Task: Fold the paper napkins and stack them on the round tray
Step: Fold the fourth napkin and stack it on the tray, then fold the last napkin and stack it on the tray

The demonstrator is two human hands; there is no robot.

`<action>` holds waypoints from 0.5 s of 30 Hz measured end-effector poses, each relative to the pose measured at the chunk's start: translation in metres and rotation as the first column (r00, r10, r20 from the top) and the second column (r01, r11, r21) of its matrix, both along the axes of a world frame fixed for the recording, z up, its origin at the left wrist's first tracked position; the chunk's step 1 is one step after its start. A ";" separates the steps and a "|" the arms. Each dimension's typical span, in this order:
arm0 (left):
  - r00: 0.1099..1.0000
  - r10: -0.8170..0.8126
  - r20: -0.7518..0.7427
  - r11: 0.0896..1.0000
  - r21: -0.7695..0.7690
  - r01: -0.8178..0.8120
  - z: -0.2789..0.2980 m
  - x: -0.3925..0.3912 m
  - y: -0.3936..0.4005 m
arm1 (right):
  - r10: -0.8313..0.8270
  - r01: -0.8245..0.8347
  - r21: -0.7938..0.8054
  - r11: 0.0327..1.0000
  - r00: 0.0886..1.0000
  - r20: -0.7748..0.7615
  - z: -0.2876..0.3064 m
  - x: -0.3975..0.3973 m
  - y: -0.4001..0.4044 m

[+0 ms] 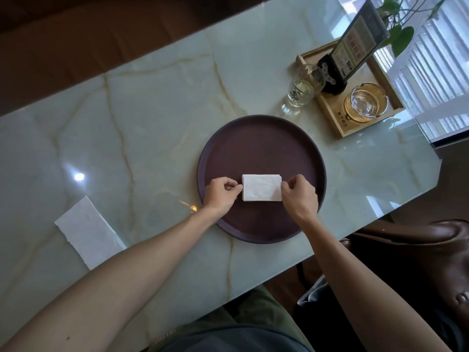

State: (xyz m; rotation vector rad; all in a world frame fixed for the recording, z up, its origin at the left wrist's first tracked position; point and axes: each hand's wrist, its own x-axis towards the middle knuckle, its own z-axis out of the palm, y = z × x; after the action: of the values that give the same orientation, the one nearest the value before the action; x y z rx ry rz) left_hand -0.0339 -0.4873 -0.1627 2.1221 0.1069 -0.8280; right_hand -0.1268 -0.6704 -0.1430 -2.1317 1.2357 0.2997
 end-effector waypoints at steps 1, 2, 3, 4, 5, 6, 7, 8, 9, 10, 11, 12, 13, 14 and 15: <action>1.000 0.011 0.004 1.000 -0.015 -0.011 0.003 0.003 0.005 | 0.012 -0.012 -0.041 0.999 1.000 0.008 0.005 0.003 0.000; 1.000 0.026 0.008 0.999 -0.028 -0.026 0.007 0.007 0.011 | 0.027 -0.024 -0.070 0.997 0.999 0.031 0.011 0.008 0.001; 0.999 0.044 0.011 0.998 -0.035 -0.043 0.011 0.011 0.019 | 0.046 -0.041 -0.088 0.995 0.997 0.062 0.017 0.015 0.004; 0.998 0.062 0.014 0.998 -0.032 -0.061 0.015 0.017 0.027 | 0.073 -0.064 -0.099 0.993 0.992 0.098 0.023 0.022 0.008; 0.997 0.081 0.017 0.997 -0.019 -0.080 0.020 0.023 0.037 | 0.106 -0.092 -0.099 0.991 0.985 0.136 0.030 0.030 0.014; 0.994 0.105 0.022 0.994 -0.012 -0.105 0.024 0.029 0.047 | 0.140 -0.126 -0.088 0.988 0.974 0.177 0.037 0.038 0.021; 0.991 0.134 0.029 0.991 -0.011 -0.134 0.030 0.035 0.059 | 0.178 -0.166 -0.070 0.984 0.960 0.215 0.044 0.048 0.030; 0.986 0.163 0.043 0.987 -0.011 -0.162 0.036 0.041 0.072 | 0.223 -0.216 -0.055 0.975 0.944 0.243 0.050 0.058 0.041; 0.980 0.187 0.062 0.982 -0.010 -0.187 0.042 0.047 0.085 | 0.272 -0.270 -0.042 0.962 0.926 0.261 0.056 0.068 0.053; 0.975 0.209 0.079 0.978 -0.008 -0.209 0.048 0.052 0.098 | 0.320 -0.325 -0.028 0.945 0.909 0.267 0.061 0.079 0.066; 0.968 0.231 0.094 0.973 -0.003 -0.232 0.055 0.057 0.113 | 0.366 -0.376 -0.012 0.927 0.892 0.265 0.066 0.090 0.080; 0.960 0.258 0.109 0.966 0.002 -0.259 0.061 0.061 0.129 | 0.410 -0.424 0.001 0.906 0.875 0.256 0.070 0.099 0.095; 0.949 0.291 0.119 0.956 0.002 -0.294 0.067 0.064 0.145 | 0.453 -0.471 0.015 0.882 0.856 0.248 0.073 0.108 0.110; 0.935 0.332 0.123 0.943 -0.008 -0.334 0.073 0.067 0.161 | 0.490 -0.513 0.034 0.858 0.836 0.246 0.075 0.116 0.126; 0.920 0.374 0.118 0.927 -0.019 -0.375 0.079 0.068 0.179 | 0.515 -0.542 0.057 0.838 0.821 0.247 0.077 0.123 0.143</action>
State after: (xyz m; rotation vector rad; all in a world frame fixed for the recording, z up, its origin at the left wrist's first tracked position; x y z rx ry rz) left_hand 0.0336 -0.3086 -0.0836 2.0578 0.4381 -0.4725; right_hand -0.0041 -0.5275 -0.0663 -2.2907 0.4588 0.3503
